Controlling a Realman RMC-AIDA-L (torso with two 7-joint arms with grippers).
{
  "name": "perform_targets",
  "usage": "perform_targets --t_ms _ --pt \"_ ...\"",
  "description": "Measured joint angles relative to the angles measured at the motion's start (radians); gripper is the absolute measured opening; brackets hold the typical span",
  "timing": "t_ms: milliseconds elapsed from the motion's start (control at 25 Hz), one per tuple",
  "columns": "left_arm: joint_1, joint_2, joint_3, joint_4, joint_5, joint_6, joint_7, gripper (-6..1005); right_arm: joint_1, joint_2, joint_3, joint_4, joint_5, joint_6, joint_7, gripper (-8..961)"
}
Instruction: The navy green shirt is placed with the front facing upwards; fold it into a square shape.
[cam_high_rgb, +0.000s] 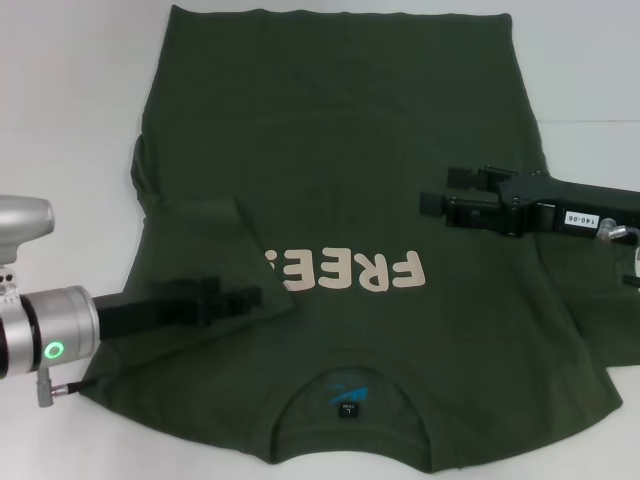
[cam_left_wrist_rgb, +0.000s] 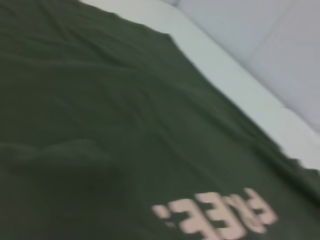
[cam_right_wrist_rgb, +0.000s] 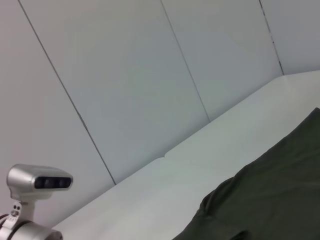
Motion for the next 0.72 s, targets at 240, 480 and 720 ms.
perform_targets --t_ms 240,480,720 --pt "-0.031 0.000 0.022 0.003 -0.006 0.186 0.005 839 -0.001 0.000 0.000 0.002 0.000 0.001 -0.005 894" --pt "-0.043 0.000 0.022 0.009 -0.072 0.293 0.034 839 -0.004 -0.008 0.001 0.000 -0.003 0.004 0.044 894" --pt "-0.044 0.000 0.092 0.014 -0.072 0.305 0.150 840 -0.024 -0.036 0.007 -0.007 -0.004 0.002 0.173 894"
